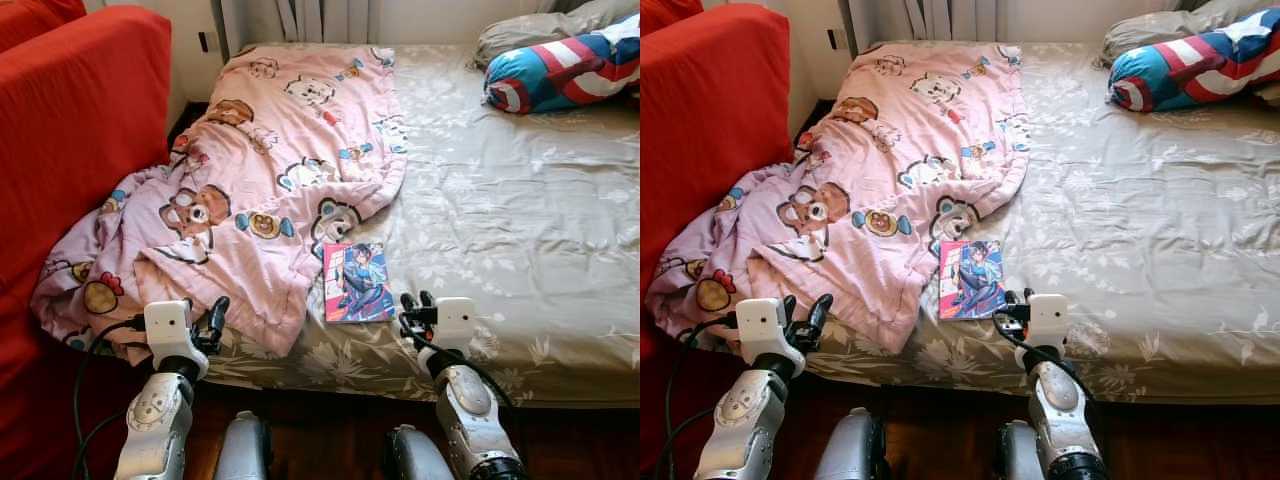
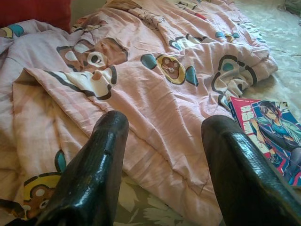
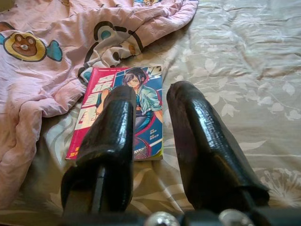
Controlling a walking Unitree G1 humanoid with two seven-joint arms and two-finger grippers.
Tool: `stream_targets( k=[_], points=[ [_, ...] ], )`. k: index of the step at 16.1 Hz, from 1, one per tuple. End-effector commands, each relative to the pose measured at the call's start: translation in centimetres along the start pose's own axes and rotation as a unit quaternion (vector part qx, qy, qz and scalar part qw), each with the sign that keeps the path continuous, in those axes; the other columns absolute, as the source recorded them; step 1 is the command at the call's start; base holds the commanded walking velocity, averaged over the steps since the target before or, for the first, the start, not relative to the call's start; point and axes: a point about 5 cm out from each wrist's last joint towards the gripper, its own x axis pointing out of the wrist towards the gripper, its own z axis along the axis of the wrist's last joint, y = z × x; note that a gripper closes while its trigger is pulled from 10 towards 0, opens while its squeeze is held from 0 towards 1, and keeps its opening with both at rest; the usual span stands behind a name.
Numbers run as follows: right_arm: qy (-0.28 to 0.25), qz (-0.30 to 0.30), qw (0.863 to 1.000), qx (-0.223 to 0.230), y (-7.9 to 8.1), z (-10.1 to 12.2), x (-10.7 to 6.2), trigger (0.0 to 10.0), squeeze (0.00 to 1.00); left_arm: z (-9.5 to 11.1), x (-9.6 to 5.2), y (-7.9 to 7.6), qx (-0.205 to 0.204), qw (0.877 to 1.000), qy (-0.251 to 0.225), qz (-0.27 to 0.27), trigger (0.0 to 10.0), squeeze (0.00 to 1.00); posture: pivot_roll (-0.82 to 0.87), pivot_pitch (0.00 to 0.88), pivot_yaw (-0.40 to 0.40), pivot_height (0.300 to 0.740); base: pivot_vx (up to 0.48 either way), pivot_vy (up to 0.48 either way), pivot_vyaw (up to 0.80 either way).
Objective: Clean up the room
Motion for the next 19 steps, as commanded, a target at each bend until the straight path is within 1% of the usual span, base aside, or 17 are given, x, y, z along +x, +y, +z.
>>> stream_targets(
  k=[1,7,11,17,19],
  points=[
    [0.006,0.000,1.000,0.003,0.03,-0.32,-0.05,10.0,0.00,-0.39,-0.10,-0.16,0.004,1.000,0.014,-0.005,10.0,0.00,0.00,0.148,0.023,0.627,0.000,0.000,0.00],
    [0.005,0.002,1.000,0.002,0.06,-0.38,-0.02,10.0,0.00,-0.41,-0.07,-0.08,0.000,1.000,0.016,-0.001,10.0,0.00,0.00,0.146,0.021,0.627,0.000,0.000,0.00],
    [0.010,0.007,1.000,-0.002,0.39,-0.62,-0.09,10.0,0.00,-0.41,0.01,-0.07,-0.008,1.000,0.017,0.003,10.0,0.00,0.00,0.143,0.022,0.627,0.000,0.000,0.00],
    [0.007,0.011,1.000,-0.006,0.56,-0.50,-0.02,10.0,0.00,-0.47,0.02,-0.07,-0.010,1.000,0.019,0.004,10.0,0.00,0.00,0.144,0.021,0.627,0.000,0.000,0.00],
    [0.006,0.013,1.000,-0.009,0.64,-0.47,-0.02,10.0,0.00,-0.45,0.03,-0.08,-0.011,1.000,0.019,0.003,10.0,0.00,0.00,0.144,0.021,0.627,0.244,0.000,0.00]
  ],
)
